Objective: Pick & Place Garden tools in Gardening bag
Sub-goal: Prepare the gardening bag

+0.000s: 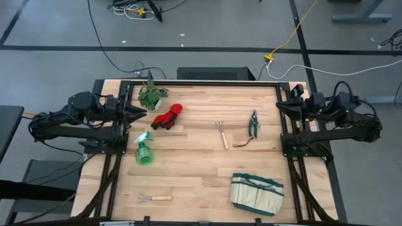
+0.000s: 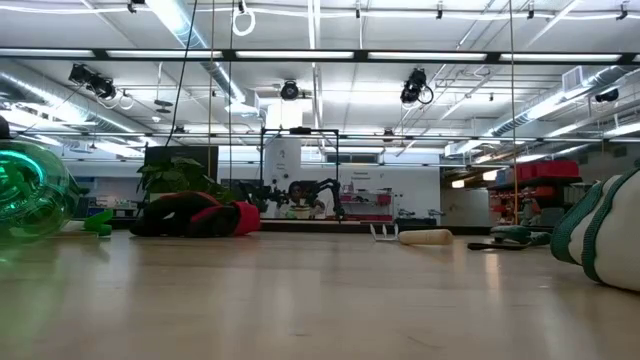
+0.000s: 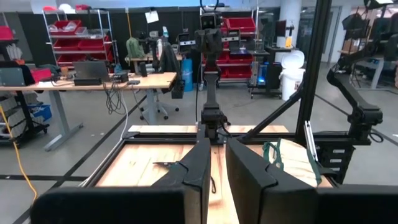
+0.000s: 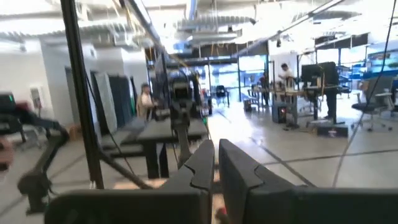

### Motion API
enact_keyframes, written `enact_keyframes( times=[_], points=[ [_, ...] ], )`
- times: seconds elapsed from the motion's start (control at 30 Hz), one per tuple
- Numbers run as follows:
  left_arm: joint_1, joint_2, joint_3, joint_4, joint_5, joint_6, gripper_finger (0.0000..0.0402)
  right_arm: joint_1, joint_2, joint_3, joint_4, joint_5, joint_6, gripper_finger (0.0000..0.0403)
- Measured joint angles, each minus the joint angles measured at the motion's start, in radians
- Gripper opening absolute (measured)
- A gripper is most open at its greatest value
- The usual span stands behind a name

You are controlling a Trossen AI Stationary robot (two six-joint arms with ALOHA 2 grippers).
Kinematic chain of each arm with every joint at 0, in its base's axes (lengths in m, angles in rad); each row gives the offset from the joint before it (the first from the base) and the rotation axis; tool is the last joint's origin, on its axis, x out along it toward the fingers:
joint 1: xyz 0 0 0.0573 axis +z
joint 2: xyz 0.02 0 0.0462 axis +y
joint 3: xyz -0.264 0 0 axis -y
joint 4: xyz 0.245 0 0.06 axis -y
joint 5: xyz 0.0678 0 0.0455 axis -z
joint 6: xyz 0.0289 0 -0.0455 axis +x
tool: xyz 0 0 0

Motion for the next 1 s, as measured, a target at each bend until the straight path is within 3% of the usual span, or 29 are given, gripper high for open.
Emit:
enact_keyframes(
  times=[0.2,0.4,0.63,1.0],
  points=[
    [0.0,0.0,0.0,0.004,0.0,-0.041,0.0058,0.0,0.014,-0.001,0.011,-0.021,0.077,0.0027],
    [0.0,0.0,0.0,0.003,0.001,-0.077,0.0058,0.0,0.118,-0.029,0.033,-0.224,0.217,0.0027],
    [0.0,0.0,0.0,0.0,0.001,-0.086,0.0058,0.019,0.284,-0.029,0.026,-0.387,0.362,0.0027],
    [0.0,0.0,0.0,-0.003,0.001,-0.103,0.0058,0.123,0.442,-0.029,-0.203,-0.416,0.599,0.0027]
  ],
)
